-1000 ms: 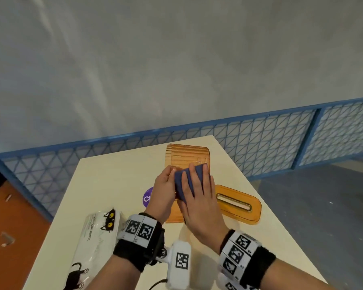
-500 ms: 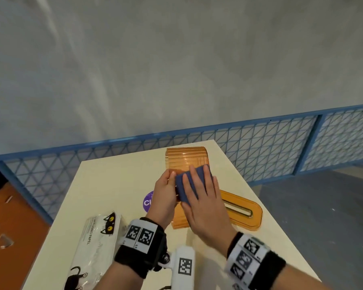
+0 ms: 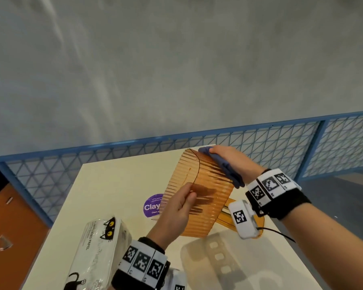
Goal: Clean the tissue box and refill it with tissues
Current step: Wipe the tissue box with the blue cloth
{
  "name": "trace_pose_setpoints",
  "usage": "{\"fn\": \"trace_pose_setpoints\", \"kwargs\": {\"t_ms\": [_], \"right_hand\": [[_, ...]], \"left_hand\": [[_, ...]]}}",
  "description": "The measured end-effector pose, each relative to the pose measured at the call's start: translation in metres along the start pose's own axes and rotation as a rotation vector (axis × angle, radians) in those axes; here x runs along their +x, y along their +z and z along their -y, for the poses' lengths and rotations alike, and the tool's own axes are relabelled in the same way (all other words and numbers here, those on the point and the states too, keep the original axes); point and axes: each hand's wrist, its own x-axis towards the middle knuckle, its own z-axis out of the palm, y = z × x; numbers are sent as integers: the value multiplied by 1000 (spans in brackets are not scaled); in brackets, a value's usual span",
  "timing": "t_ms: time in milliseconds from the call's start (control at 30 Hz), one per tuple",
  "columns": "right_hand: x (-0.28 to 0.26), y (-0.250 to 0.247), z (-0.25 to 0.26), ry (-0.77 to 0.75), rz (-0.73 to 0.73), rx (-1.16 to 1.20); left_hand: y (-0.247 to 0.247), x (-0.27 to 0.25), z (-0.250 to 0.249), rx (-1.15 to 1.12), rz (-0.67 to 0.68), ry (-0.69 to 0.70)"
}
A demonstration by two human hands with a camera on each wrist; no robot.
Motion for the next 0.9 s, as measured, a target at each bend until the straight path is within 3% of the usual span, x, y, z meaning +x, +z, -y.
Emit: {"fn": "trace_pose_setpoints", "kwargs": {"t_ms": [100,267,400,467,533,600,667,800,900], "right_hand": [[-3,13,-7,-177,-37,-218],[-27,45,-29,-462,-140,-742],[-40,62,-31,-705,-194,-1002],[-28,60,-22,-693,-59,-987],[-10,51,-11,-565,138,-851],[2,44,2,-444,237,-785],[1,47,5,-438,232,-813],[-35,73,-17,-665,135,-913],[-32,72,-25,-682,194,-837]], "left_hand": [[0,9,-11,-216,69,-98],[-9,17,-15,-617,-67,-250],[-17,21,-9,-599,-179,-295],[-17,19,-5,-453,-196,-288],[-14,15,-3,-312,-148,-268],[-12,10,-2,-243,-119,-248],[-13,8,-4,-232,-123,-244],[-15,7,-4,-293,-160,-179],[-17,3,-2,-269,-178,-210]]}}
